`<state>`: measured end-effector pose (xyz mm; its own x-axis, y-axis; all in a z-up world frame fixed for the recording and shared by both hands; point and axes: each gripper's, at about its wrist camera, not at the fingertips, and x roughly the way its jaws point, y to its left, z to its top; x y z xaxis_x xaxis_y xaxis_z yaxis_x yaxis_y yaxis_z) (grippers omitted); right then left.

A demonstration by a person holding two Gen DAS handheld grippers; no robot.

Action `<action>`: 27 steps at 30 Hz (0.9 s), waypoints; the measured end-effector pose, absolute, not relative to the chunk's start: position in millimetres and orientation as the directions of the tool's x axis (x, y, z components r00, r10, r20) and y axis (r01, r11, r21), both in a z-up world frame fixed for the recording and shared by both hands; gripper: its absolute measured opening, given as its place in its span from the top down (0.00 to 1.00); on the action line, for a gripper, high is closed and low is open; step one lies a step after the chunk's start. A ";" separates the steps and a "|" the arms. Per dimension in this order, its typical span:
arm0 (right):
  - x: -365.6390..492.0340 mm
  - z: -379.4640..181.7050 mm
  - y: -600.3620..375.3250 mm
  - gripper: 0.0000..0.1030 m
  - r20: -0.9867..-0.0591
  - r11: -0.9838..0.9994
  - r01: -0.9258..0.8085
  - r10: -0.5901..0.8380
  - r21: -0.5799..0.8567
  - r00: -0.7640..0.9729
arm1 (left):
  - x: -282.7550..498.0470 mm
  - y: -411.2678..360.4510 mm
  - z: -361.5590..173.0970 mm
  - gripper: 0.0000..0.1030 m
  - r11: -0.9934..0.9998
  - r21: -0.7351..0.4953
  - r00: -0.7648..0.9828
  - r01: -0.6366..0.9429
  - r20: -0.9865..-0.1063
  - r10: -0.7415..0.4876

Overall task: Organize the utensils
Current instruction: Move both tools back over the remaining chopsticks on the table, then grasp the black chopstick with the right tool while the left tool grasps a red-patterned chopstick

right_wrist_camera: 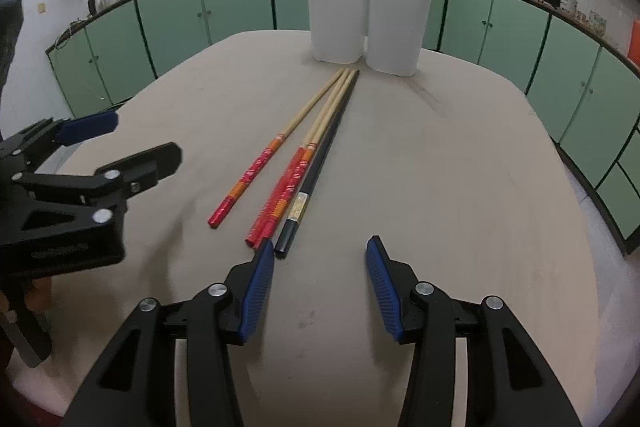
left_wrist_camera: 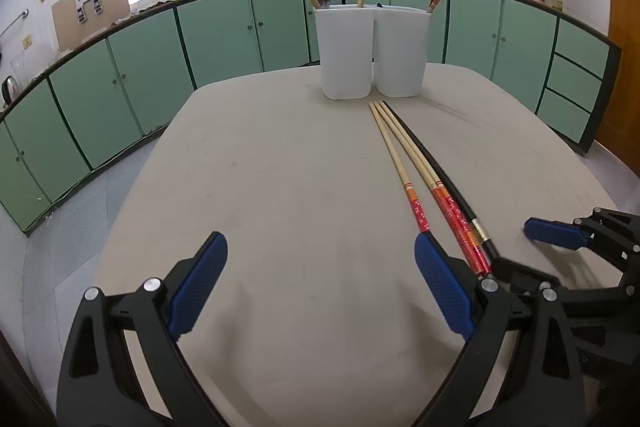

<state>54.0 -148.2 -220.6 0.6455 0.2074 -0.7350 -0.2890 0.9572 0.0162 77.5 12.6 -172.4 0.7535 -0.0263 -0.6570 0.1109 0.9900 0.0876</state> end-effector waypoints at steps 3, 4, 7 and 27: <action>59.3 -219.5 -158.8 0.53 -0.735 0.966 -0.256 0.189 0.021 0.652 | 78.2 14.5 -172.9 0.11 0.991 0.084 0.752 0.107 -0.658 -0.025; 60.0 -219.1 -162.1 0.53 -0.734 0.969 -0.245 0.185 0.026 0.654 | 78.7 14.5 -173.0 0.11 0.991 0.084 0.752 0.104 -0.659 -0.023; 59.5 -218.1 -169.9 0.54 -0.726 0.967 -0.243 0.225 0.083 0.650 | 79.6 14.6 -173.6 0.11 0.992 0.081 0.751 0.102 -0.659 -0.023; 60.2 -221.2 -154.0 0.93 -0.723 0.950 -0.292 0.280 0.114 0.632 | 80.2 0.9 -177.0 0.11 0.984 0.079 0.737 0.161 -0.673 -0.067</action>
